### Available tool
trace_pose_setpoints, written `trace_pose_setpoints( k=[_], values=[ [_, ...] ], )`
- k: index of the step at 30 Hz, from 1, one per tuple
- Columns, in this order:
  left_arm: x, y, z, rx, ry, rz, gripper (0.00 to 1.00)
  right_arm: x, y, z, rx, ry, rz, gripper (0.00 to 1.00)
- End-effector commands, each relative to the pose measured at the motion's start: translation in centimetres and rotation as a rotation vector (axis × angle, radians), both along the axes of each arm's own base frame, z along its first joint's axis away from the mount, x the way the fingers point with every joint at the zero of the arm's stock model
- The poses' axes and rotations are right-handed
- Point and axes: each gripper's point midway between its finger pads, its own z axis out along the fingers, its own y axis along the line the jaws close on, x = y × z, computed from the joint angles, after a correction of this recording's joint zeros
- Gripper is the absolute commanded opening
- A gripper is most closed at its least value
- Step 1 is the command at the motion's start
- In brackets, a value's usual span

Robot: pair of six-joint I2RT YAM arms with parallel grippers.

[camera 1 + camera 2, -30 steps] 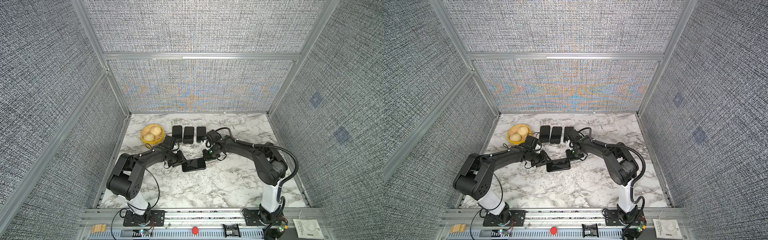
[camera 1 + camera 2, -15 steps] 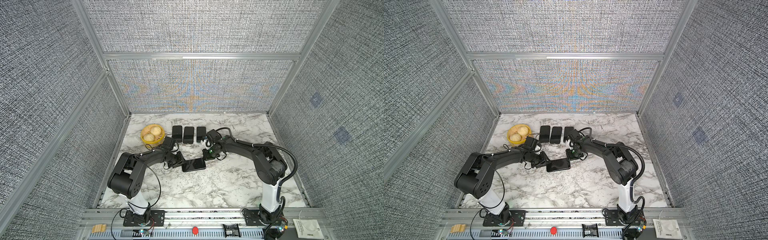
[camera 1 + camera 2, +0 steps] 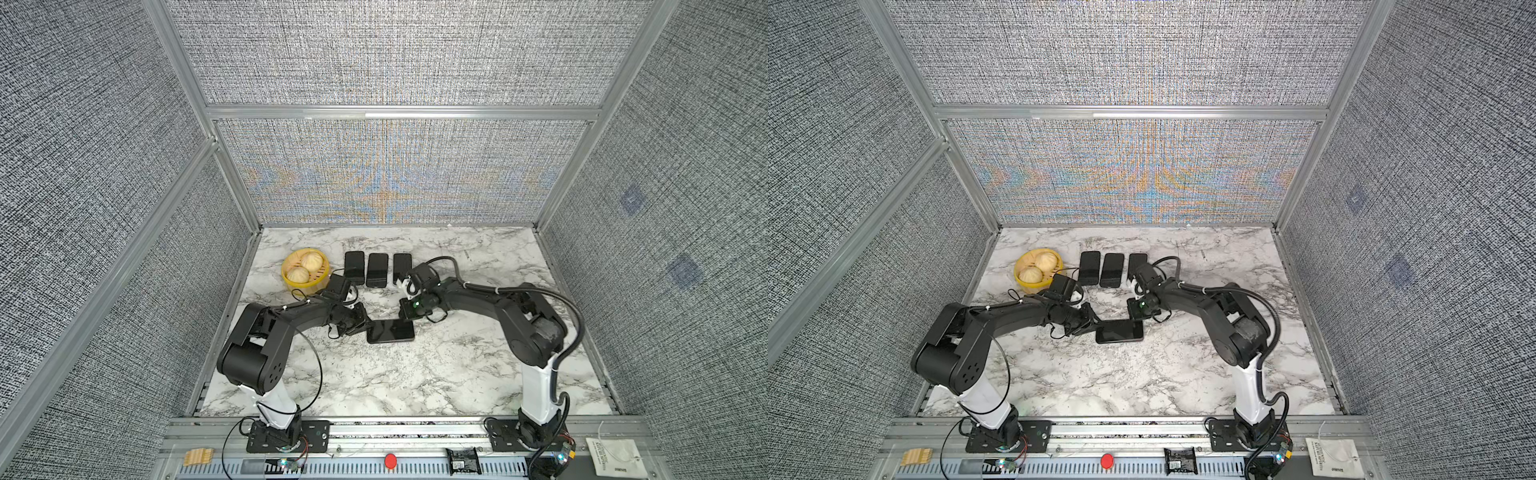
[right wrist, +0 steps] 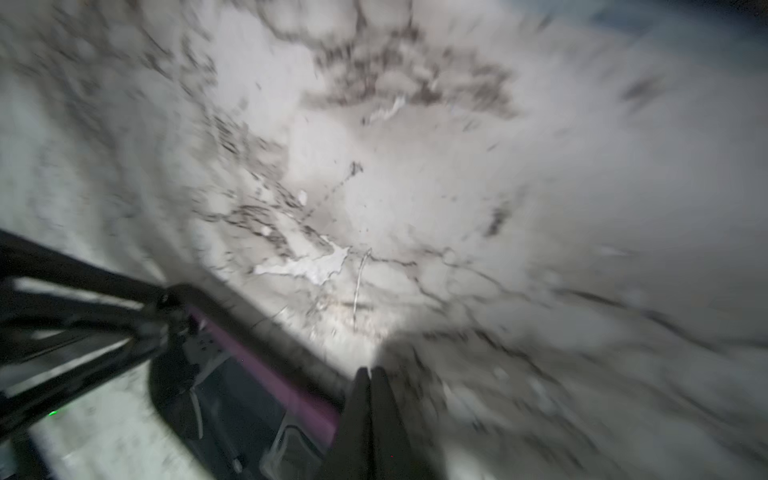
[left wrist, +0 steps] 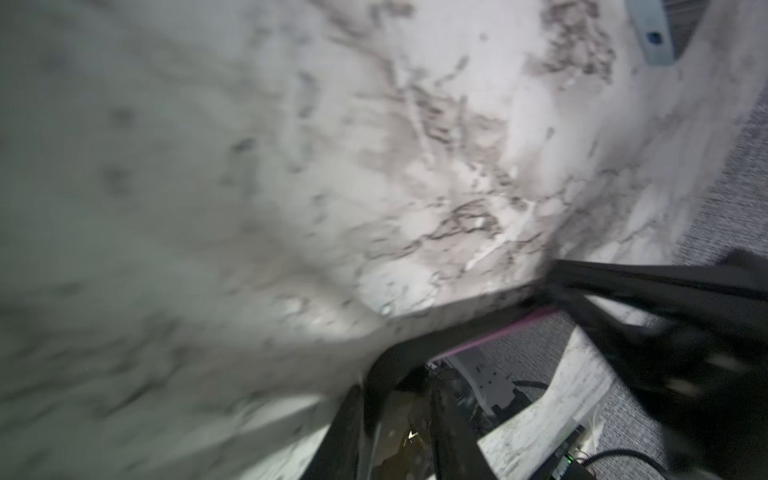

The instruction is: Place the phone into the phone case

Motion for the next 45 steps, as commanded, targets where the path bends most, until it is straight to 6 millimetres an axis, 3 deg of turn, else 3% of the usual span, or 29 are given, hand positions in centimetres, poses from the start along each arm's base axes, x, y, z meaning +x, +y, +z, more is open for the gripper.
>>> trace_pose_setpoints(
  k=[1, 5, 12, 17, 23, 27, 31, 36, 45],
  values=[
    [0.0, 0.0, -0.2, -0.007, -0.002, 0.0, 0.31, -4.0, -2.9, -3.4, -0.138, 0.167, -0.007, 0.08],
    [-0.1, 0.2, -0.3, 0.004, 0.002, 0.004, 0.31, -3.3, -3.0, -1.4, -0.131, 0.121, -0.013, 0.08],
    [-0.4, 0.8, 0.6, 0.027, -0.029, -0.007, 0.35, 0.1, -3.2, 6.4, -0.146, -0.068, 0.009, 0.14],
    [-1.3, 0.2, 2.1, -0.025, -0.053, -0.058, 0.45, -2.5, -6.4, 8.4, -0.178, -0.135, 0.008, 0.21],
    [-3.3, -1.3, 3.4, -0.143, -0.049, -0.137, 0.62, -9.0, -9.6, 7.8, -0.218, -0.116, 0.013, 0.29],
    [-3.9, -1.3, 2.9, -0.149, -0.028, -0.155, 0.67, -11.4, -10.4, 6.4, -0.222, -0.095, 0.026, 0.32],
    [-4.2, -1.9, 2.2, -0.154, -0.005, -0.166, 0.65, -12.4, -8.2, 5.3, -0.133, -0.016, -0.002, 0.32],
    [-4.5, -2.4, 1.3, -0.154, 0.014, -0.17, 0.59, -12.3, -6.1, 3.2, -0.093, 0.061, -0.074, 0.25],
    [-4.7, -2.1, 0.7, -0.126, 0.022, -0.176, 0.55, -11.6, -5.8, 2.1, -0.115, 0.083, -0.114, 0.24]
  ],
)
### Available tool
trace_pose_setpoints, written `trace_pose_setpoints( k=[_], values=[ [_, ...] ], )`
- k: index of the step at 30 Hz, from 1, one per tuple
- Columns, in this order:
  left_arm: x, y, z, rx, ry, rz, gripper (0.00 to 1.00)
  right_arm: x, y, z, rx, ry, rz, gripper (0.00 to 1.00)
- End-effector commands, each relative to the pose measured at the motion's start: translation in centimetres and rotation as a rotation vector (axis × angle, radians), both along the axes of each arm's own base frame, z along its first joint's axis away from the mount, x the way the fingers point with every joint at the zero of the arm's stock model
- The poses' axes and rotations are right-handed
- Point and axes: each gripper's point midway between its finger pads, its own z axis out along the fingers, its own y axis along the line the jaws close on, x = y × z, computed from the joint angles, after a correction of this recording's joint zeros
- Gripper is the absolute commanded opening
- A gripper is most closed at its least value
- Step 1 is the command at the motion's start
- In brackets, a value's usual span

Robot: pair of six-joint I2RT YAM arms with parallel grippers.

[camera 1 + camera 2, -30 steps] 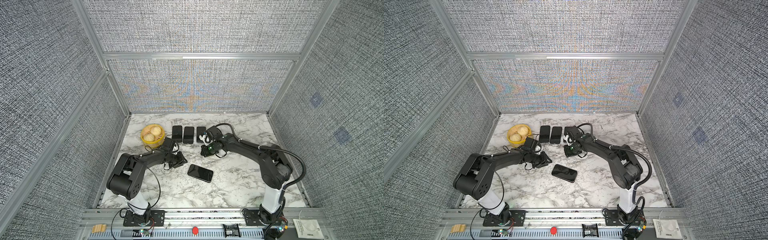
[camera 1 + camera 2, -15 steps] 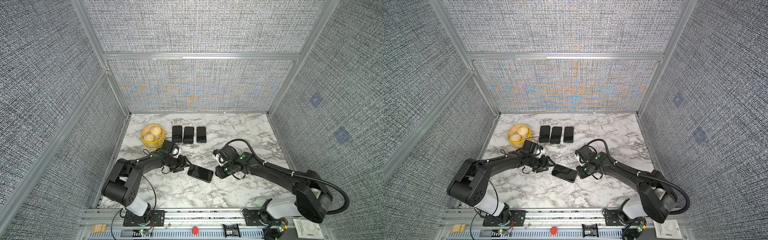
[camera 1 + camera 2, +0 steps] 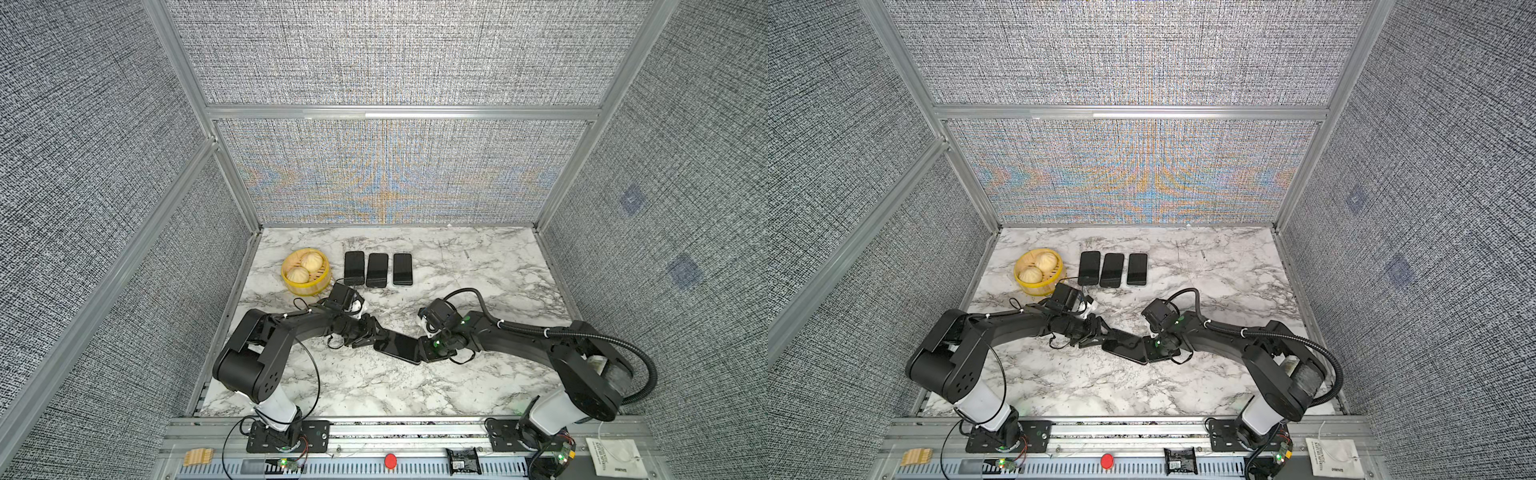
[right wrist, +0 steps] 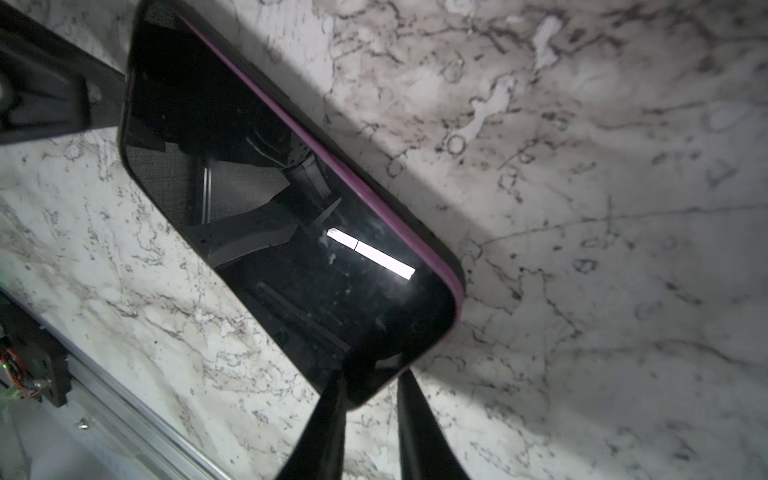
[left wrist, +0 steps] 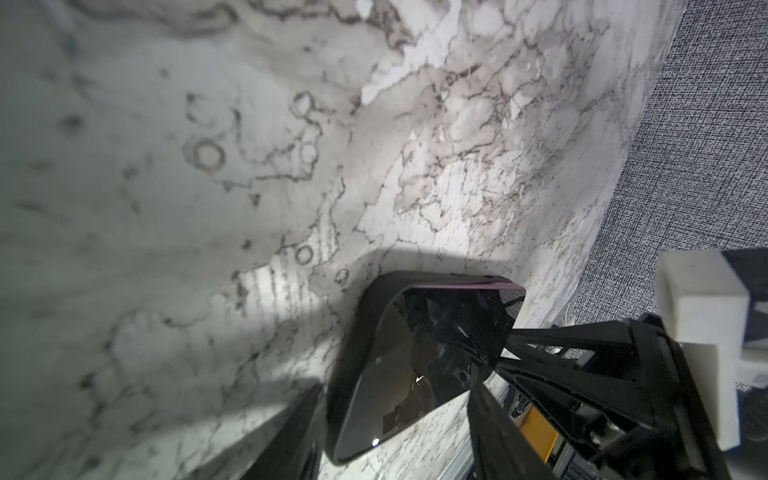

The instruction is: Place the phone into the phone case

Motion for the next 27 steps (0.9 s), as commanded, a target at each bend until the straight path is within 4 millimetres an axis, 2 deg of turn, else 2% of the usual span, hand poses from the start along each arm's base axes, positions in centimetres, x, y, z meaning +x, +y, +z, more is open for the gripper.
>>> trace_pose_setpoints(
  k=[1, 8, 17, 27],
  values=[
    [0.0, 0.1, -0.4, 0.014, -0.002, -0.002, 0.54, 0.7, 0.5, 0.0, 0.011, -0.01, -0.018, 0.23],
    [-0.1, 0.1, -0.8, 0.01, 0.011, 0.002, 0.45, 1.1, 1.2, -0.1, 0.016, 0.0, -0.005, 0.16],
    [-0.4, -0.1, -1.3, 0.003, 0.02, 0.007, 0.42, 1.0, 2.2, -0.7, 0.034, 0.031, 0.01, 0.08],
    [-0.5, -0.5, -1.8, -0.002, 0.031, 0.005, 0.41, 0.4, 2.6, -2.7, 0.023, 0.078, 0.016, 0.05]
  ],
)
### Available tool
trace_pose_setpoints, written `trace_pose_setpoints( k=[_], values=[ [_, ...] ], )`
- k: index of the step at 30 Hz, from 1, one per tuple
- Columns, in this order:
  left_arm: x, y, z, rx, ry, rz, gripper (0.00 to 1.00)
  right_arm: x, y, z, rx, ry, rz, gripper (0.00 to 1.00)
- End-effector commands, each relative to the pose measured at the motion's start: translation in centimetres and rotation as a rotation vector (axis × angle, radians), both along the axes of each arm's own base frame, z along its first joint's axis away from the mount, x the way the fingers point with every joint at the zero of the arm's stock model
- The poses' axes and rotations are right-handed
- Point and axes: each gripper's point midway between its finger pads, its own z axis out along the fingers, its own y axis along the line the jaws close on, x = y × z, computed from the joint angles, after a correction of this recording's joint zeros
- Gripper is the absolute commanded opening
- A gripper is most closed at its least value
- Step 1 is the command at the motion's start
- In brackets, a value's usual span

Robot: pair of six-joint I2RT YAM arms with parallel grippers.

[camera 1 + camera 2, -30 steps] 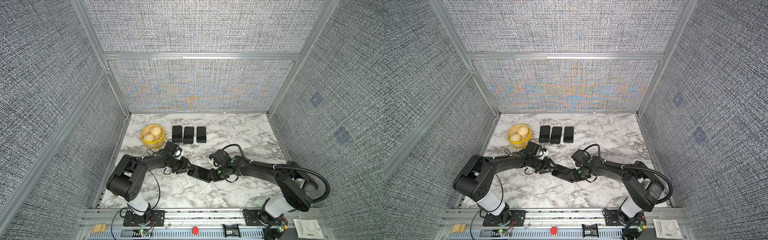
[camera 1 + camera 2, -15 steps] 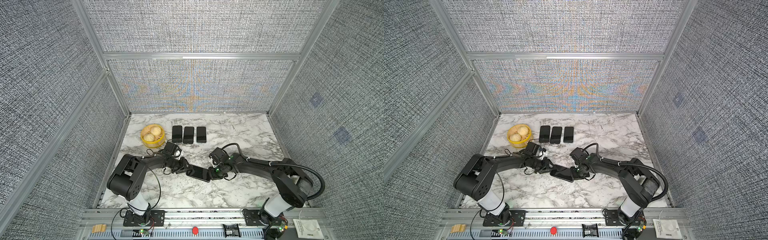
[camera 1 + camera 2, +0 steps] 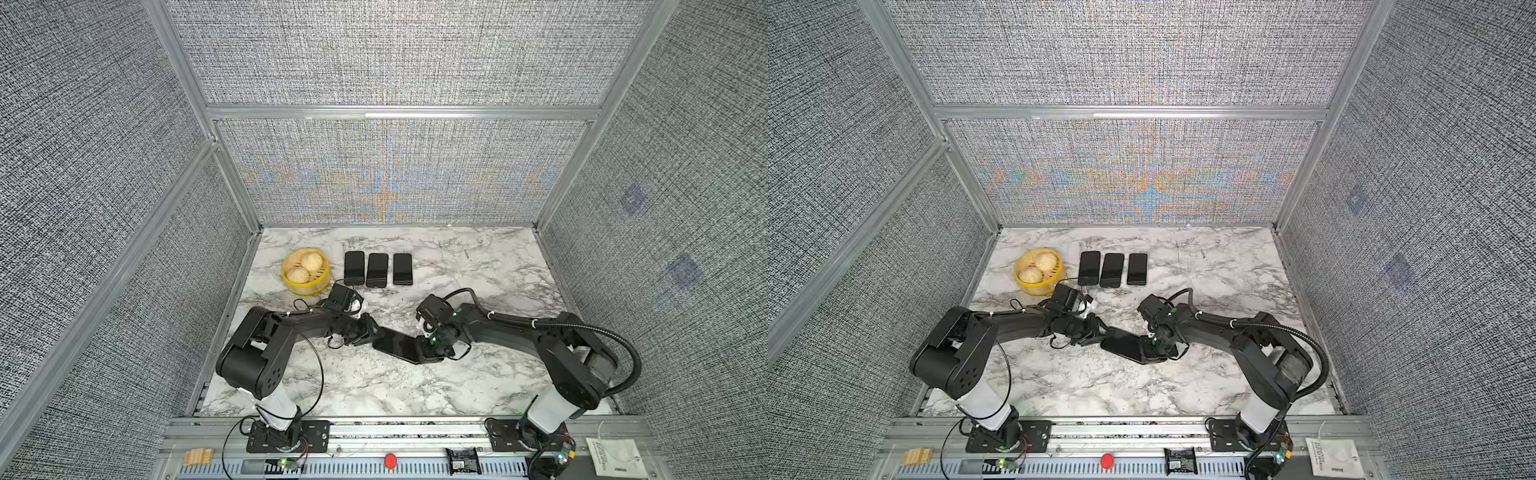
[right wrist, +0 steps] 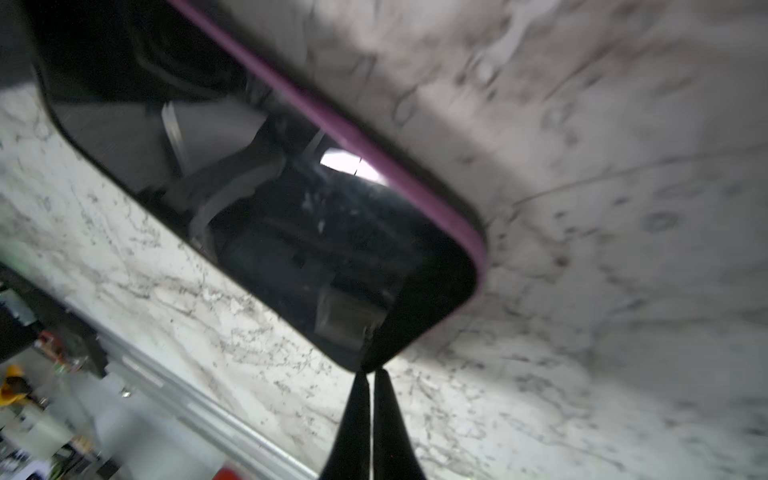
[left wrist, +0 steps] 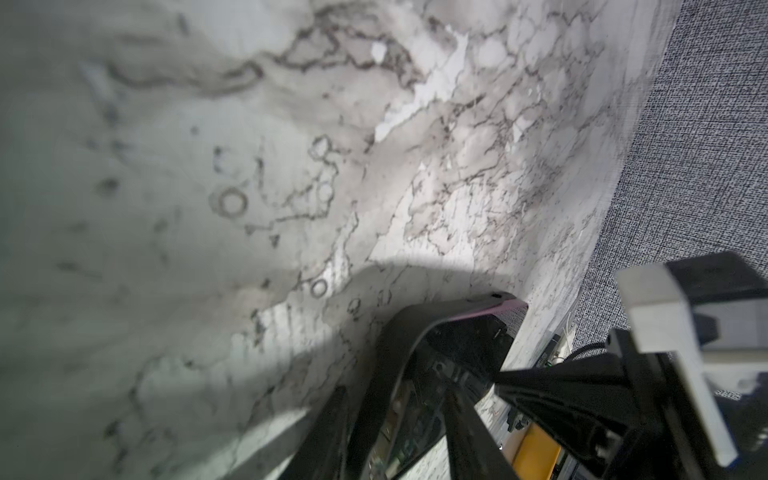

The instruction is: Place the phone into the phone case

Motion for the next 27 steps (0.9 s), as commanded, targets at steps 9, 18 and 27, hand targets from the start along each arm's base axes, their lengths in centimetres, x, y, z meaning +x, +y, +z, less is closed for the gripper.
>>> trace_pose_setpoints(
  k=[9, 18, 27],
  values=[
    [-1.6, 0.6, -1.2, 0.056, 0.056, -0.004, 0.4, 3.0, 0.9, 1.7, 0.025, -0.175, 0.027, 0.05],
    [-0.8, -0.2, 0.9, 0.023, -0.008, -0.021, 0.52, 7.1, -5.7, 6.1, -0.105, -0.386, 0.03, 0.2],
    [-1.1, -2.2, 1.4, 0.008, 0.006, -0.059, 0.59, 9.0, -7.5, 4.7, -0.075, -0.333, -0.042, 0.24]
  ],
)
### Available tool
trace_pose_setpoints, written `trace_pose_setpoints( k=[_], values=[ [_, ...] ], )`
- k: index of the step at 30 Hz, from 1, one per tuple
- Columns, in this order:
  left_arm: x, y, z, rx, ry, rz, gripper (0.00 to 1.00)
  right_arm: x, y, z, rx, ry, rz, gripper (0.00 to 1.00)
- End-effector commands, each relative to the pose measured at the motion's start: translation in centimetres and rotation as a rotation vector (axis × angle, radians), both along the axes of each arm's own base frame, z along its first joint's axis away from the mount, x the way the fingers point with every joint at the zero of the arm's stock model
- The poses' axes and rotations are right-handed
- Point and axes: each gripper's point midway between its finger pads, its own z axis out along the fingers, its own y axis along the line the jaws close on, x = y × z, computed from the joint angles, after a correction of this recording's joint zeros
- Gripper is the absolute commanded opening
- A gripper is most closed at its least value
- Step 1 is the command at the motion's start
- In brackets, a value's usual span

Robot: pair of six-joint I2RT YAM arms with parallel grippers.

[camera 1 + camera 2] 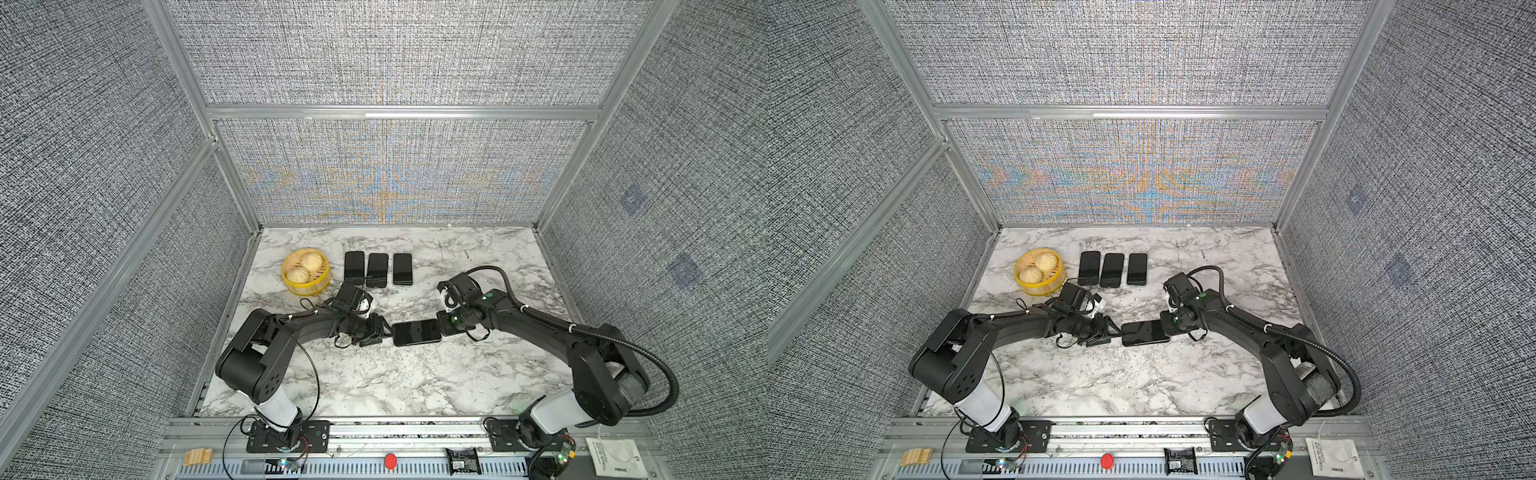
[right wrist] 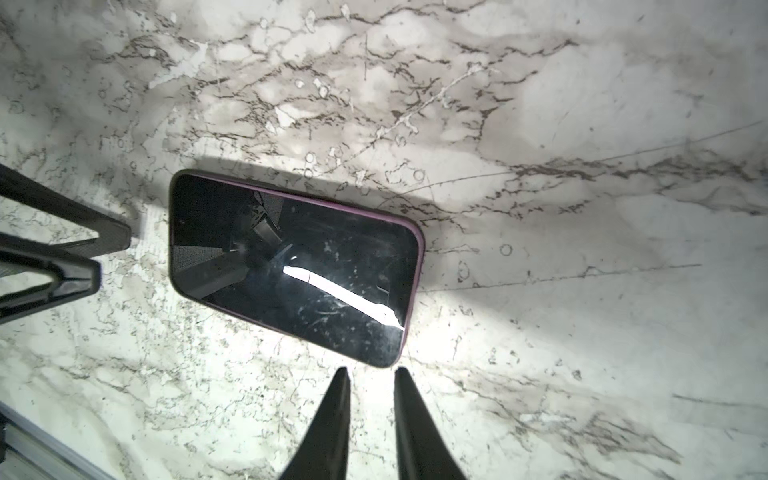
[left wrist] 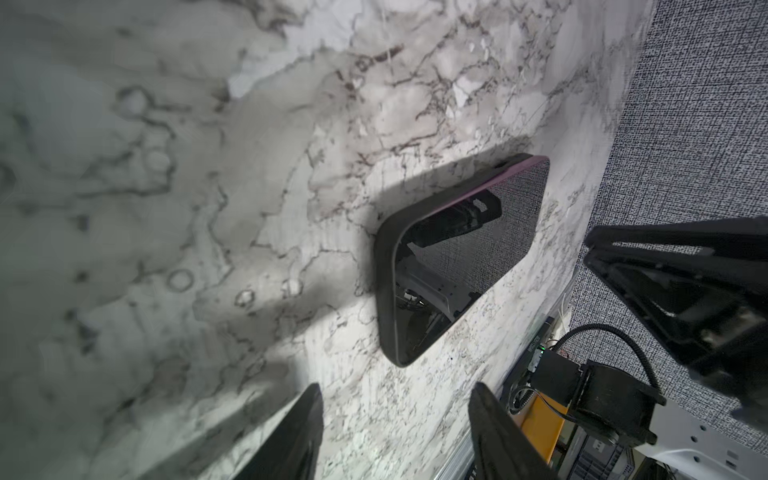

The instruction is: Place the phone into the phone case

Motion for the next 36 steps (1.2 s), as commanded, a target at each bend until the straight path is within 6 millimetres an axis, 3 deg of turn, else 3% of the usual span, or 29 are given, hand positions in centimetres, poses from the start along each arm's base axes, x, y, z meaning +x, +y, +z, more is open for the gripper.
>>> trace_pose_setpoints(
  k=[1, 12, 19, 36],
  values=[
    [-0.2, -0.3, -0.4, 0.01, 0.022, -0.012, 0.59, -0.4, -0.2, -1.0, 0.005, 0.035, 0.003, 0.24],
    [-0.3, -1.9, -0.8, 0.001, 0.039, -0.049, 0.61, -0.6, -0.5, -2.9, 0.037, 0.086, -0.034, 0.26],
    [0.0, -2.1, -1.6, 0.023, 0.056, -0.048, 0.45, -0.2, -0.2, -3.1, 0.064, 0.096, -0.04, 0.25],
    [-0.1, -1.9, -2.1, 0.036, 0.06, -0.044, 0.42, -0.7, 0.7, -4.1, 0.114, 0.142, -0.044, 0.14]
  ],
)
